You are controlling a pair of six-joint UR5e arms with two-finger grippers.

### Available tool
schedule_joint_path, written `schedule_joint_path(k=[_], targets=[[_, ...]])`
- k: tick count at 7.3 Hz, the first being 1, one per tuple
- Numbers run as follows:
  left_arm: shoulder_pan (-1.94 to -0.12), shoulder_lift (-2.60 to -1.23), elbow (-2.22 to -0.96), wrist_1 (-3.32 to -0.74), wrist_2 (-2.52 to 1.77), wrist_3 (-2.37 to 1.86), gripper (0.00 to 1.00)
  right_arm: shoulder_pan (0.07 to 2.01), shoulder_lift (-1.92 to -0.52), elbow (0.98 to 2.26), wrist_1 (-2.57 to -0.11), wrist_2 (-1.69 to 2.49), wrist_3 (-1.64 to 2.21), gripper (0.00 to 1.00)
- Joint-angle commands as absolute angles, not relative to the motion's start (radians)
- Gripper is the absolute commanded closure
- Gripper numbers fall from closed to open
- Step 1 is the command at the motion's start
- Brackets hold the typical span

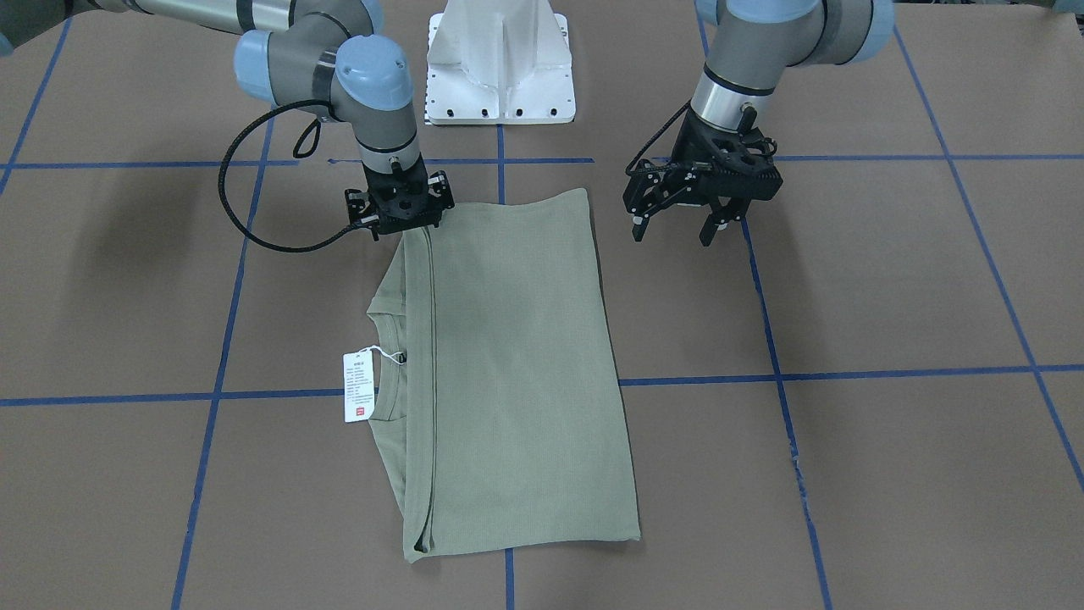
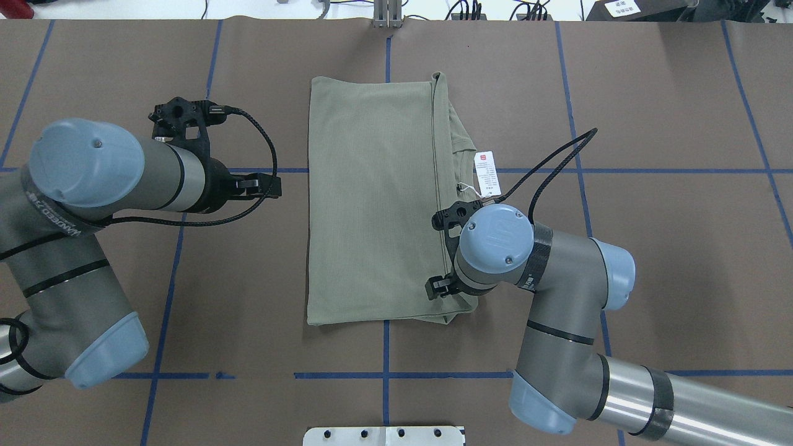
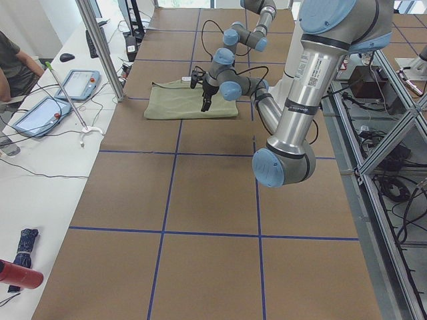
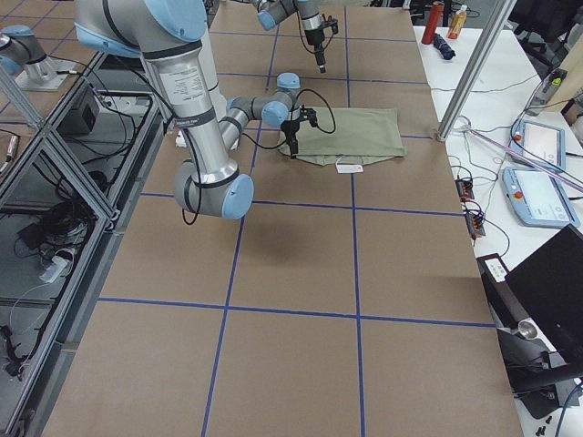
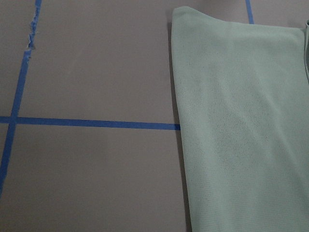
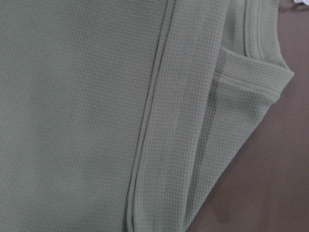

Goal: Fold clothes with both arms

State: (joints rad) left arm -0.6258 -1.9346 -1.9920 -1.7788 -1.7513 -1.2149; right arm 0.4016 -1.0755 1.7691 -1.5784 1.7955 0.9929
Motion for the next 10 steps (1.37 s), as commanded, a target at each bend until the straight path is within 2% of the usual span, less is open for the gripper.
schedule_joint_path(k=[1, 7, 10], targets=[[-0.612, -1.934, -1.988, -1.779, -1.749, -1.216, 0.00, 0.400, -1.078, 1.760, -1.580, 1.796, 0.992, 0.00], [-0.575, -1.943, -1.971, -1.789, -1.747, -1.238, 0.00, 0.420, -1.110, 1.766, -1.577, 1.804, 0.992, 0.00], [-0.575, -1.947, -1.973, -1.789, -1.749, -1.238, 0.00, 0.429, -1.189, 1.813, -1.575, 1.801, 0.992, 0.00]])
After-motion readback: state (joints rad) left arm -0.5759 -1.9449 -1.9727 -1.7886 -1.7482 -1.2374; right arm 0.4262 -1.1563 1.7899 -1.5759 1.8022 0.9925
